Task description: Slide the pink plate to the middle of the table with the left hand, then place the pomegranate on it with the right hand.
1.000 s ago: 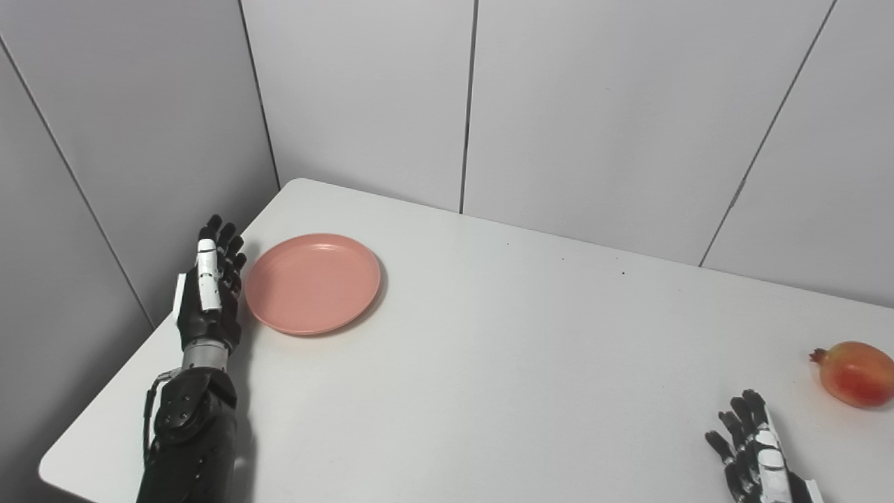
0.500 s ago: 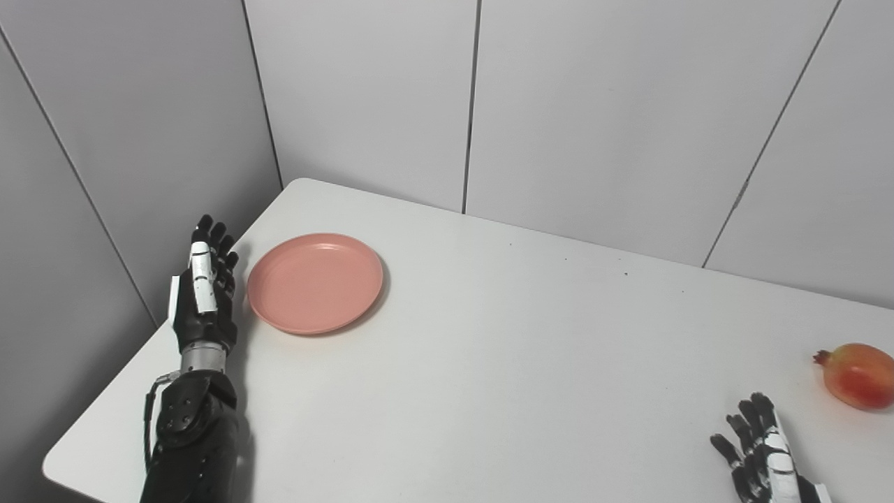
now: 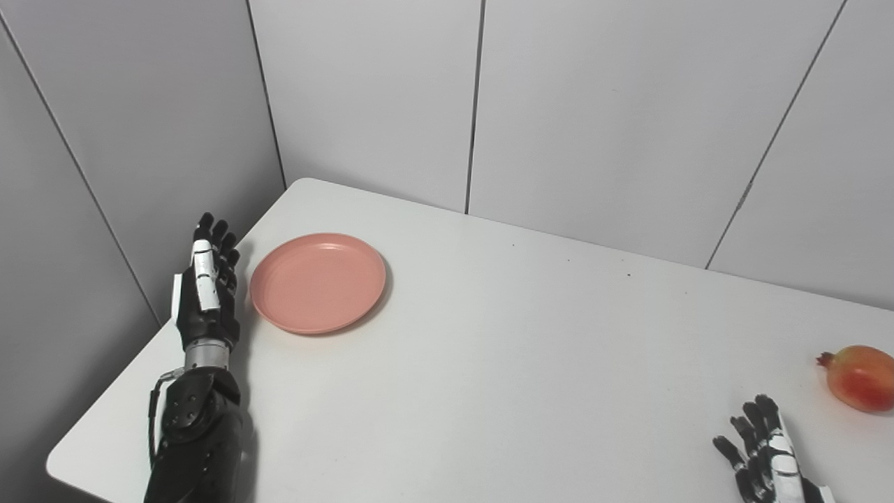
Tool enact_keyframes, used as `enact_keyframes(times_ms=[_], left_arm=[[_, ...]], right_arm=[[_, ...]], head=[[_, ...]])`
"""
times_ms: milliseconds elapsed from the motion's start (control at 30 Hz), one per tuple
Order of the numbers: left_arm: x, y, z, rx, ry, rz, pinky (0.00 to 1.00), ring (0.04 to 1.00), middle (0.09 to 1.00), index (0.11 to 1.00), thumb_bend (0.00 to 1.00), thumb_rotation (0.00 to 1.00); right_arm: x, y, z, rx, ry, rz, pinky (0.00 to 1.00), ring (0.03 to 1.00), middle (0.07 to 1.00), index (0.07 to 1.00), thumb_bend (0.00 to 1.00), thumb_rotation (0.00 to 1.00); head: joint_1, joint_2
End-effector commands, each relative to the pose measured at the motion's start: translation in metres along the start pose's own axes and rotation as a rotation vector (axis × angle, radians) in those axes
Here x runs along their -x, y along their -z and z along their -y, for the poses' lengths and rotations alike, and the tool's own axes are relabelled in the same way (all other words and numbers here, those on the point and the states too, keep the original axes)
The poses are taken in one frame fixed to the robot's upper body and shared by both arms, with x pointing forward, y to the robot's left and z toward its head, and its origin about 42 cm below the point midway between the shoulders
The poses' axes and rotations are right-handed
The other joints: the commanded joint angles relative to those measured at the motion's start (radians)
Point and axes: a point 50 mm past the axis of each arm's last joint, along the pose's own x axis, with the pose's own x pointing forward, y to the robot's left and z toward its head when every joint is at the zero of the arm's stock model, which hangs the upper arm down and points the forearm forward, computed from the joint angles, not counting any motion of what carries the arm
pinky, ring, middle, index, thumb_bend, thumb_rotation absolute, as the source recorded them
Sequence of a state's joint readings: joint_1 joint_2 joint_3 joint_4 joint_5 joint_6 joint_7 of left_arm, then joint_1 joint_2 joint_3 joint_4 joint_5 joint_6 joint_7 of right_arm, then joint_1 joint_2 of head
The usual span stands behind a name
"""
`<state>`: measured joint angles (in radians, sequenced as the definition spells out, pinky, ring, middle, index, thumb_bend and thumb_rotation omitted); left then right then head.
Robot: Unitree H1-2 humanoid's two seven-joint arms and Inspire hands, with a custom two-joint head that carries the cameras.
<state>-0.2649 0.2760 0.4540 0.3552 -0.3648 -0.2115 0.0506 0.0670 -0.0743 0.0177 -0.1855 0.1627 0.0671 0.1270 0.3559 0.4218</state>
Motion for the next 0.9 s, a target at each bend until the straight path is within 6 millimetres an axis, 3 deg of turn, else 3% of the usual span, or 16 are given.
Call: enact_keyframes(times_ms=[0, 333, 633, 867], left_arm=[[-0.008, -0.003, 0.003, -0.015, 0.03, 0.03, 0.96, 0.965, 0.962, 0.945, 0.47, 1.0], [-0.015, 0.012, 0.0, 0.007, 0.022, -0.012, 0.95, 0.958, 0.959, 0.933, 0.44, 1.0], [-0.017, 0.006, 0.015, -0.01, 0.086, -0.025, 0.97, 0.964, 0.962, 0.944, 0.47, 1.0], [-0.019, 0.007, 0.03, -0.041, 0.116, -0.053, 0.97, 0.963, 0.963, 0.948, 0.41, 1.0]], right_arm=[[-0.002, -0.006, 0.002, 0.002, 0.002, 0.012, 1.0, 1.0, 1.0, 1.0, 0.17, 1.0], [-0.003, -0.006, 0.004, 0.011, -0.001, 0.013, 1.0, 1.0, 1.0, 1.0, 0.19, 1.0], [-0.004, -0.006, 0.003, 0.008, -0.003, 0.014, 1.0, 1.0, 1.0, 1.0, 0.18, 1.0], [-0.003, -0.005, 0.0, 0.007, 0.002, 0.013, 1.0, 1.0, 1.0, 1.0, 0.17, 1.0]], head=[[0.0, 0.002], [0.003, 0.0], [0.0, -0.005], [-0.007, -0.004]])
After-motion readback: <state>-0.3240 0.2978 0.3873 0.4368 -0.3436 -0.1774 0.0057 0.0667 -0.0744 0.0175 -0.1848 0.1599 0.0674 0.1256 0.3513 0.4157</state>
